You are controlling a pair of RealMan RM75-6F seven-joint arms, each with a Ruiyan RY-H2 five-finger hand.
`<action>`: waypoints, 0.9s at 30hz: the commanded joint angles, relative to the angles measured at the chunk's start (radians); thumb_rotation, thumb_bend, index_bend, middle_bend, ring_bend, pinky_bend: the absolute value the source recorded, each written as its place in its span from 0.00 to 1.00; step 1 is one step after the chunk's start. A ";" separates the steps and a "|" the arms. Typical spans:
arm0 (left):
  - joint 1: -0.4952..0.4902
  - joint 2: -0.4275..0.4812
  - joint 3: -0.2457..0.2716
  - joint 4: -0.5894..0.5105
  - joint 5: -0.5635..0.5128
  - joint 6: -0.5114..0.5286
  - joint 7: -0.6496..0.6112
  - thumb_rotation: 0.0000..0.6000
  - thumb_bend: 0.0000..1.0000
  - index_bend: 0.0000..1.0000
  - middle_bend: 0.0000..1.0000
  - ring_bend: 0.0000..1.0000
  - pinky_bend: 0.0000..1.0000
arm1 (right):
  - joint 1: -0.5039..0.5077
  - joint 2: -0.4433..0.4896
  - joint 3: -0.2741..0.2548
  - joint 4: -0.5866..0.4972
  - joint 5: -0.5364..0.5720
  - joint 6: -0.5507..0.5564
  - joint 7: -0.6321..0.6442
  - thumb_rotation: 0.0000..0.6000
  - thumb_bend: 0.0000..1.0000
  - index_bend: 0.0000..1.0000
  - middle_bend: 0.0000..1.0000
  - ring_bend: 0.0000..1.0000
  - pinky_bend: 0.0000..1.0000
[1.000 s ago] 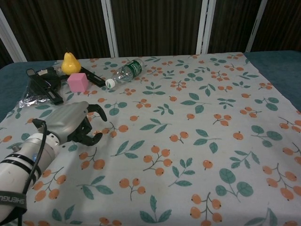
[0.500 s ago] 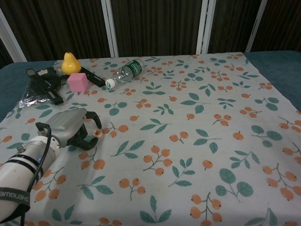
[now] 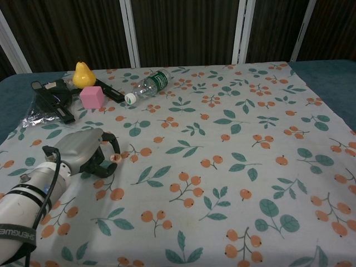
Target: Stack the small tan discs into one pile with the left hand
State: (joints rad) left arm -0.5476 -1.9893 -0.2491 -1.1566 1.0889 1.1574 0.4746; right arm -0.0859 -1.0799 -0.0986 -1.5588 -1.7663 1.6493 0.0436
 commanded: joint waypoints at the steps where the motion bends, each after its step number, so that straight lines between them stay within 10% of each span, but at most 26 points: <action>1: 0.000 -0.001 0.002 0.000 0.003 0.001 -0.006 1.00 0.41 0.47 1.00 1.00 1.00 | 0.000 -0.001 0.000 0.000 0.000 0.000 -0.001 1.00 0.10 0.00 0.00 0.00 0.00; 11: 0.020 0.040 0.014 -0.065 0.041 0.036 -0.054 1.00 0.41 0.47 1.00 1.00 1.00 | -0.001 0.000 0.001 0.001 0.001 0.001 0.001 1.00 0.10 0.00 0.00 0.00 0.00; 20: 0.109 0.318 0.023 -0.408 0.033 0.063 -0.115 1.00 0.41 0.47 1.00 1.00 1.00 | 0.001 -0.005 -0.001 -0.002 0.000 -0.008 -0.017 1.00 0.10 0.00 0.00 0.00 0.00; 27: 0.145 0.429 0.047 -0.473 -0.001 0.038 -0.163 1.00 0.41 0.47 1.00 1.00 1.00 | 0.001 -0.009 0.000 -0.007 0.000 -0.012 -0.031 1.00 0.10 0.00 0.00 0.00 0.00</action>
State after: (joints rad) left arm -0.4141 -1.5737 -0.2106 -1.6231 1.0985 1.2031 0.3251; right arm -0.0846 -1.0888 -0.0989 -1.5656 -1.7658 1.6376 0.0133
